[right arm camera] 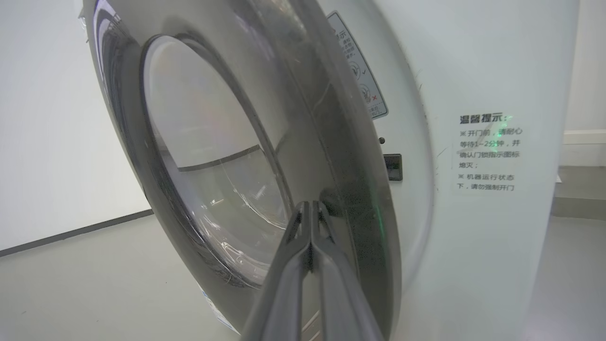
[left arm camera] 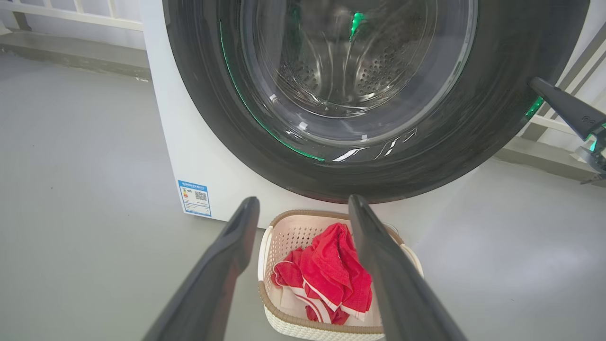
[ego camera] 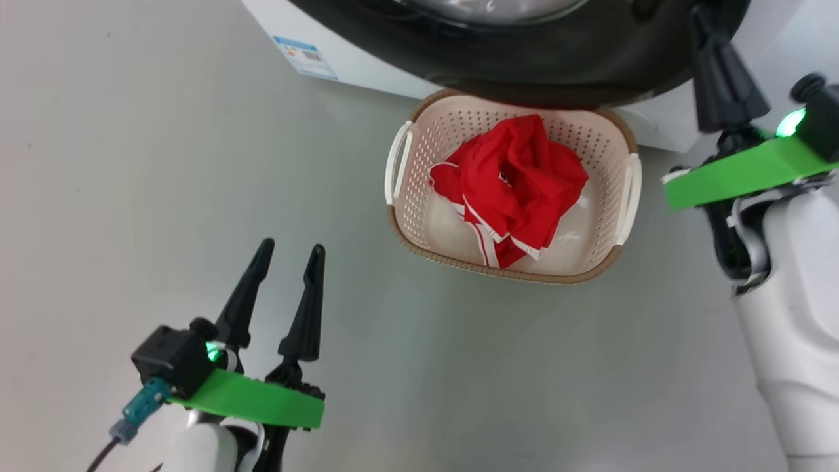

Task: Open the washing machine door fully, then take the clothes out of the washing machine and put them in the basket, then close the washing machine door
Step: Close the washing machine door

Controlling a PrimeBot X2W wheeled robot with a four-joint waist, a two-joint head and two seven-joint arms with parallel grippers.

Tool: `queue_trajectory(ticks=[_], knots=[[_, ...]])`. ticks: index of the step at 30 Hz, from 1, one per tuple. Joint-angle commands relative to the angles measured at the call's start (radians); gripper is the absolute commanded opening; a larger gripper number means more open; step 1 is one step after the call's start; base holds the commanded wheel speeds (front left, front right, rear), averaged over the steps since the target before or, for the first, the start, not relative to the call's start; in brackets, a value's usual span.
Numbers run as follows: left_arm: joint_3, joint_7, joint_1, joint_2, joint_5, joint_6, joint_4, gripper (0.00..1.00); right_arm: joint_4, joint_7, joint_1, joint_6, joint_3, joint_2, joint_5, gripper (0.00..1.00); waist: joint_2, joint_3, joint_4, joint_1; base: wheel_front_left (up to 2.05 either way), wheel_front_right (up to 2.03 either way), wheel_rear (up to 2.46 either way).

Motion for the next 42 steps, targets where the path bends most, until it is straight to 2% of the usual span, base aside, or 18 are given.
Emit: queue_trajectory(ticks=[1,20,32,41,42], knots=[[0.027,-0.005,-0.024,0.016,-0.007,0.001,-0.026,1.0,-0.027,-0.006,-0.031,0.003,0.002,0.005,-0.009,0.0,-0.0001,0.019,0.016,0.0,0.0,0.0,0.0],[-0.002,-0.005,-0.064,0.015,-0.045,0.001,-0.034,1.0,-0.039,-0.006,-0.167,0.003,-0.096,-0.013,-0.029,0.0,-0.0001,0.085,0.046,0.0,0.0,0.0,0.0],[0.005,-0.005,-0.067,0.015,-0.027,0.001,-0.015,1.0,-0.034,-0.006,-0.135,0.003,-0.066,0.007,-0.019,0.0,-0.0001,0.059,0.02,0.0,0.0,0.0,0.0],[0.026,-0.005,-0.047,0.015,0.009,0.001,0.008,1.0,-0.044,-0.006,-0.024,0.003,-0.004,0.018,-0.009,0.0,-0.0001,0.0,-0.021,0.0,0.0,0.0,0.0],[0.029,-0.005,-0.044,0.015,0.016,0.001,0.011,1.0,-0.046,-0.006,-0.008,0.003,0.006,0.019,-0.008,0.02,-0.0001,-0.009,-0.027,0.0,0.0,0.0,0.0]])
